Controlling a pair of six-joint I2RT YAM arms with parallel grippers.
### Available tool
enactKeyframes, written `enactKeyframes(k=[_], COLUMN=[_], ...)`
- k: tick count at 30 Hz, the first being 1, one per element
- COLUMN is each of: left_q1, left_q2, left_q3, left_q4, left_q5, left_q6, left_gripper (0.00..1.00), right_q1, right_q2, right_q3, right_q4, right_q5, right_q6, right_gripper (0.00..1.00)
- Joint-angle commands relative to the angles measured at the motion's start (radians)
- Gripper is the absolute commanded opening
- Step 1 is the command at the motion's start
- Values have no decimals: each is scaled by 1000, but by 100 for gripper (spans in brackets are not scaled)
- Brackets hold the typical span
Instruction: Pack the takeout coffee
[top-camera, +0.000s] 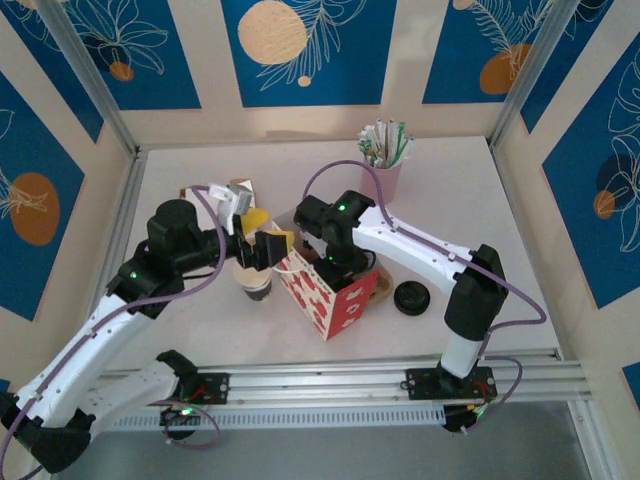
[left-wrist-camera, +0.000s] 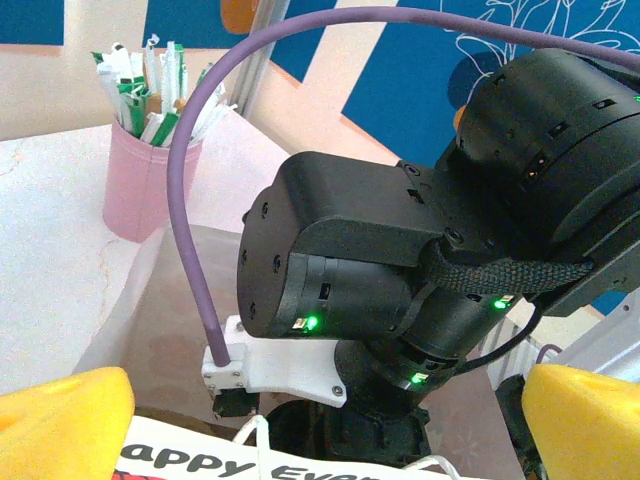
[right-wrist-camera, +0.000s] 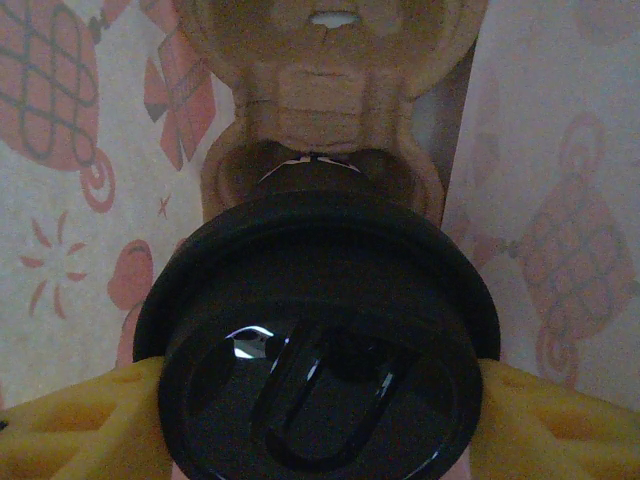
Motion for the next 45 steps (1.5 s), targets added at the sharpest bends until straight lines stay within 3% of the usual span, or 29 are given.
enactKeyframes(k=[1,45], left_q1=[-13,-13], left_q2=[-14,68], left_q3=[27,183], left_q4=[28,-43], left_q5=[-7,155], left_q6=[32,157], left_gripper=[100,100], right_q1=[-5,-7], right_q2=[7,44], right_q3=[-12,21], right_q4=[-12,-68], right_q5=[-37,-46], right_q6=[0,0], right_gripper=[65,65])
